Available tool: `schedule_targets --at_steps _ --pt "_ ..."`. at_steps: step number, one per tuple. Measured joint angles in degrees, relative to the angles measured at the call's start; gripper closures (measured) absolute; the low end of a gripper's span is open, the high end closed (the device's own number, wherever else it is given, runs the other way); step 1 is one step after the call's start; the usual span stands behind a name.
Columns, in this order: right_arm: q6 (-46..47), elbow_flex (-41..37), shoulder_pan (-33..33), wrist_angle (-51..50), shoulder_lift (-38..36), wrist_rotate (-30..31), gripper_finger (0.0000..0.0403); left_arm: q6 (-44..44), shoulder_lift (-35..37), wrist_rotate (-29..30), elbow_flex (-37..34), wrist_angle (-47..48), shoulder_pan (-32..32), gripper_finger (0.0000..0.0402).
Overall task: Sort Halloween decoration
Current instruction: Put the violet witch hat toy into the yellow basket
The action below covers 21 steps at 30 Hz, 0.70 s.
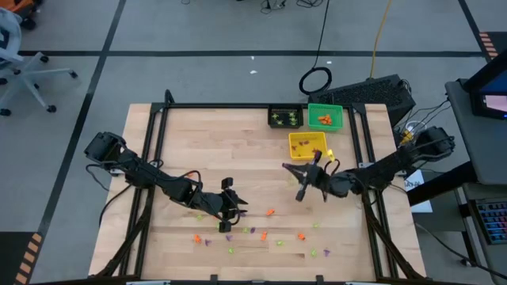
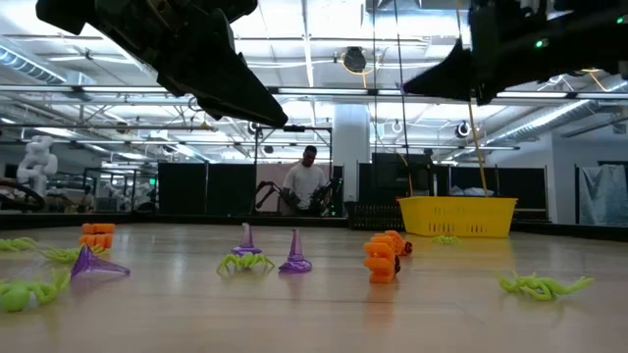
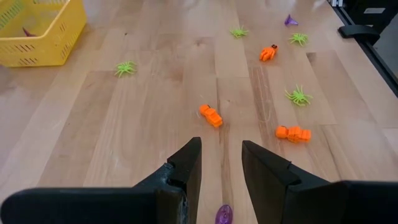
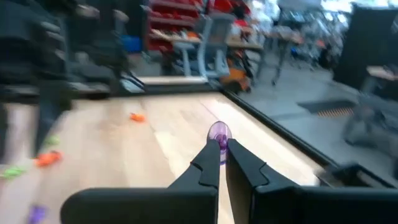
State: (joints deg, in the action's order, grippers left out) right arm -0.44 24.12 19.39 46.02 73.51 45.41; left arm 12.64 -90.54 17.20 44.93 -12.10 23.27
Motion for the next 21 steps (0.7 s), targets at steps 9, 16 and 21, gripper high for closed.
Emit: schedule_targets --at_steps 9,16,21 --pt "13.8 8.7 -10.5 -44.9 -10.8 -0.5 0.0403 0.0 0.0 0.0 0.0 0.0 0.0 0.0288" --pt "18.8 16.9 -19.9 -66.8 -12.4 -9.9 0.0403 0.0 0.0 0.0 0.0 -0.4 0.0 0.0288" --pt "19.3 19.0 -27.1 -74.5 -12.4 -18.2 0.0403 0.0 0.0 0.0 0.0 -0.5 0.0 0.0288"
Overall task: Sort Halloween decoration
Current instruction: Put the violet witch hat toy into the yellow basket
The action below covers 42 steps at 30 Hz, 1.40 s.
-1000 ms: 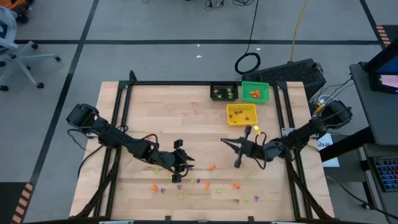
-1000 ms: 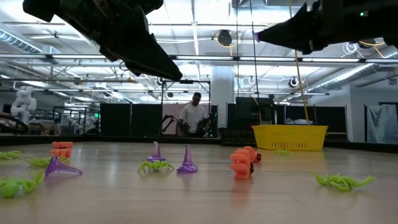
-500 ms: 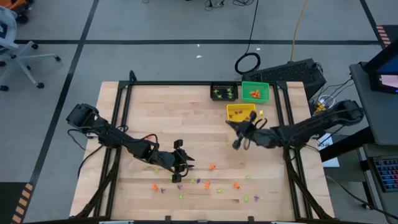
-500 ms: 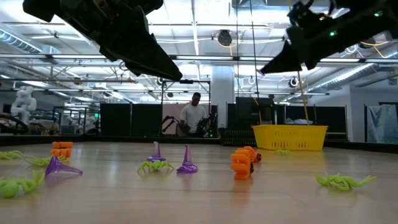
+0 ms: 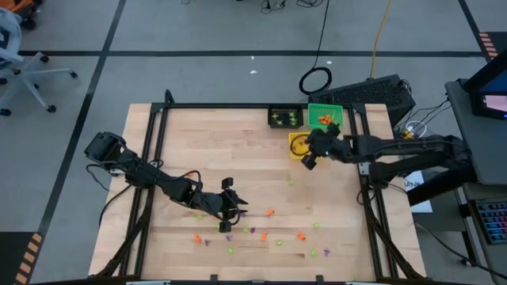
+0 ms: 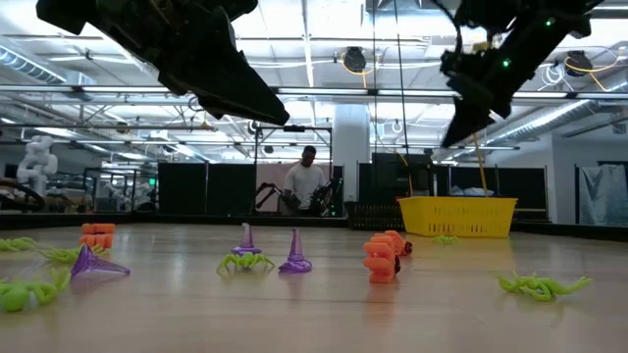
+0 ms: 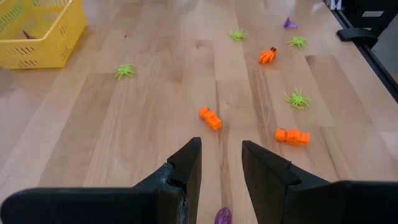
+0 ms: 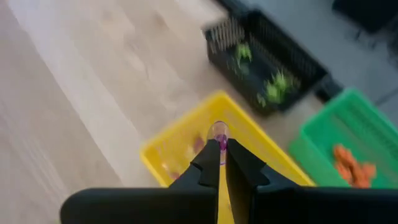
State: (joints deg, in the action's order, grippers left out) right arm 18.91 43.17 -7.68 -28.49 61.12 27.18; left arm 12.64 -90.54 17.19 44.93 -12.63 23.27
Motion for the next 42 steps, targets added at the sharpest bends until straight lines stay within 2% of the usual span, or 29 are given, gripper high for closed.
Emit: schedule_targets --at_steps 5,11,26,36,42 --pt "0.0 0.3 -6.7 -6.3 0.4 -4.8 0.0403 0.0 0.0 0.0 0.0 -0.1 0.0 0.0288" --pt "-1.0 0.3 -10.8 -6.8 3.1 -8.0 0.0403 0.0 0.0 0.0 0.0 -0.2 0.0 0.0288" --pt "-1.8 0.3 -11.7 -6.8 13.7 -7.9 0.0403 0.0 0.0 0.0 0.0 -0.2 0.0 0.0288" --pt "-1.6 0.3 -11.7 -6.0 17.1 -7.9 0.0402 0.0 0.0 0.0 0.0 -0.2 0.0 0.0288" --pt "-1.0 0.3 -11.7 -6.0 17.2 -7.8 0.0367 0.0 0.0 0.0 0.0 -0.1 0.0 0.0288"
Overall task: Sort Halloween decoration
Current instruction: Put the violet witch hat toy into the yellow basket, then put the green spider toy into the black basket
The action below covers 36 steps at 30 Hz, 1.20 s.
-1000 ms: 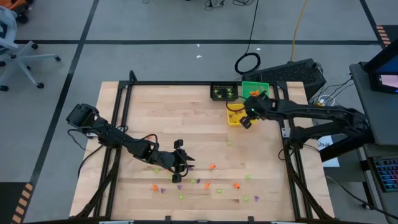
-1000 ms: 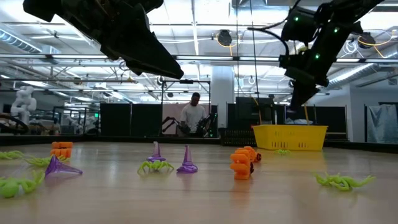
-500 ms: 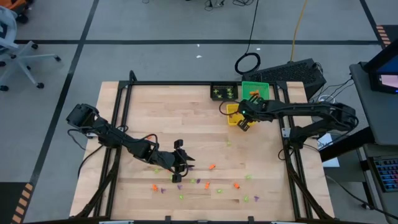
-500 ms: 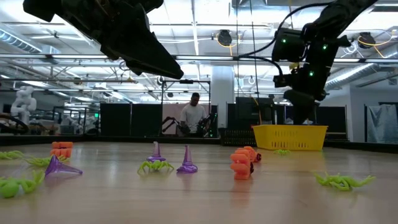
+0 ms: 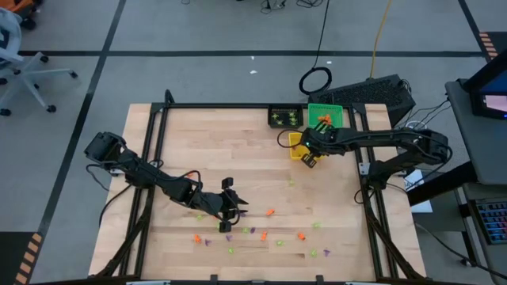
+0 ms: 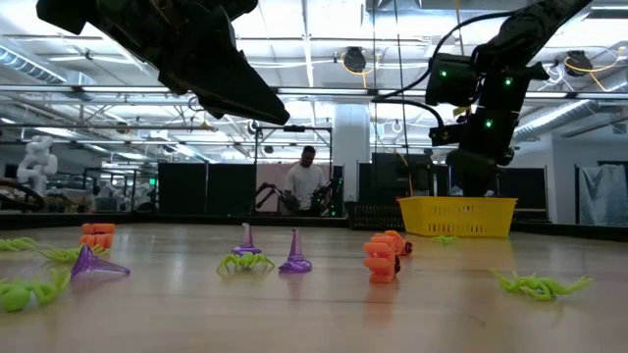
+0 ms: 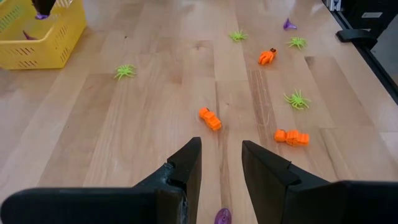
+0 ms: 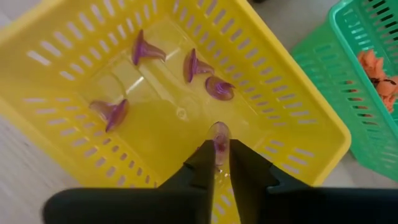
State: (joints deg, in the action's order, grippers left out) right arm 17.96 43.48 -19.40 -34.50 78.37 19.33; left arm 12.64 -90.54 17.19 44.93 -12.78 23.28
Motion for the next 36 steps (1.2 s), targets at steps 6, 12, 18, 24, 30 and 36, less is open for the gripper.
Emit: schedule_targets --at_steps 6,12,18,24,30,36 --pt "0.0 0.0 0.3 -0.3 -0.8 -0.1 0.0312 0.0 0.0 0.0 0.0 0.0 0.0 0.0288" --pt "2.1 0.0 4.4 -2.5 -7.3 -0.1 0.0276 0.0 0.0 0.0 0.0 0.0 0.0 0.0288" --pt "8.2 0.0 15.2 -3.1 -17.9 0.2 0.0269 0.0 0.0 0.0 0.0 0.0 0.0 0.0288" --pt "13.7 -4.4 33.3 4.7 -23.8 7.7 0.0272 0.1 0.0 0.0 0.0 0.9 0.0 0.0288" --pt "11.7 -10.1 48.7 17.4 -23.1 16.1 0.0272 6.9 0.0 -0.8 0.0 7.3 2.3 0.0288" --pt "5.5 -11.7 56.5 24.8 -19.2 16.9 0.0273 15.6 0.3 -0.8 0.0 10.8 6.6 0.0288"
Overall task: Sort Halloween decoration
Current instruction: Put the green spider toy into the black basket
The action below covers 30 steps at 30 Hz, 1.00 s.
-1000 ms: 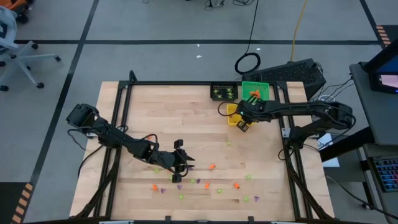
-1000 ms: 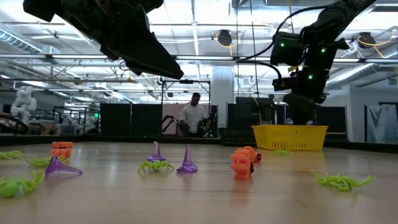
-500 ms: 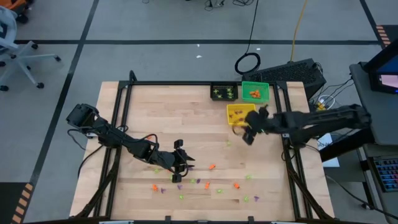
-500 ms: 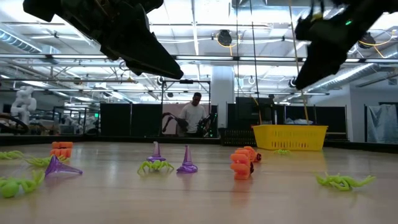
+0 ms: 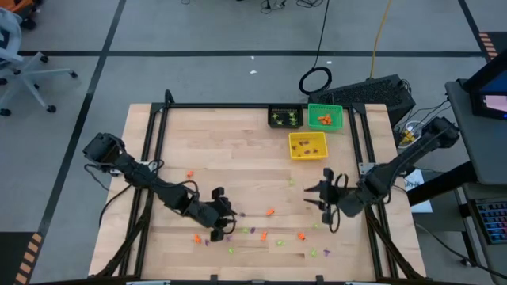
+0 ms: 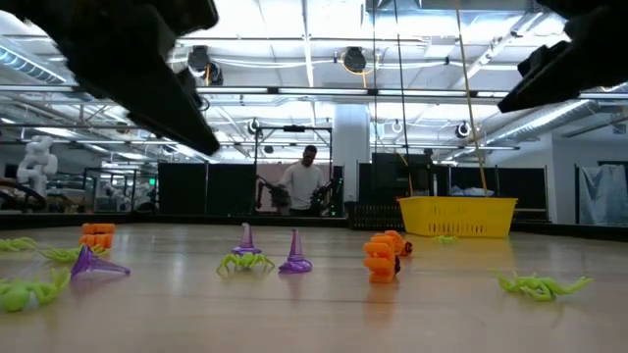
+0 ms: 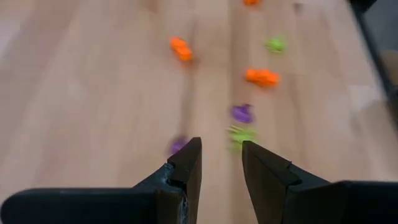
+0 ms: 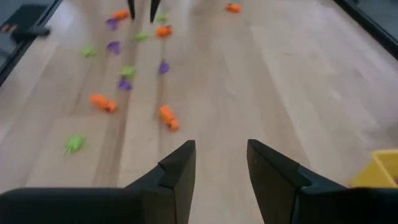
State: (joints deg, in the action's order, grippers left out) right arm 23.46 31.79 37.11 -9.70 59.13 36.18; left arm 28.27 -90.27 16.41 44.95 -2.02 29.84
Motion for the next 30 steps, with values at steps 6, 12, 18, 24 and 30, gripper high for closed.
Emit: schedule_targets --at_steps 6,12,18,24,30 --pt "-5.0 0.0 2.6 4.7 4.5 1.2 0.0273 9.6 0.0 1.4 2.7 5.3 4.1 0.0288" --pt "-5.6 0.0 3.2 5.3 5.7 1.1 0.0273 17.9 0.1 5.2 5.2 13.8 7.4 0.0288" --pt "-3.3 0.0 3.2 5.3 5.7 1.0 0.0273 25.2 0.1 6.3 5.2 20.2 10.8 0.0288" --pt "-1.9 0.0 3.2 5.3 5.7 1.2 0.0273 25.5 0.1 6.5 5.2 26.1 12.9 0.0288" --pt "-1.7 0.0 3.1 5.3 5.7 1.3 0.0273 29.8 0.1 6.8 5.2 34.4 13.0 0.0288"
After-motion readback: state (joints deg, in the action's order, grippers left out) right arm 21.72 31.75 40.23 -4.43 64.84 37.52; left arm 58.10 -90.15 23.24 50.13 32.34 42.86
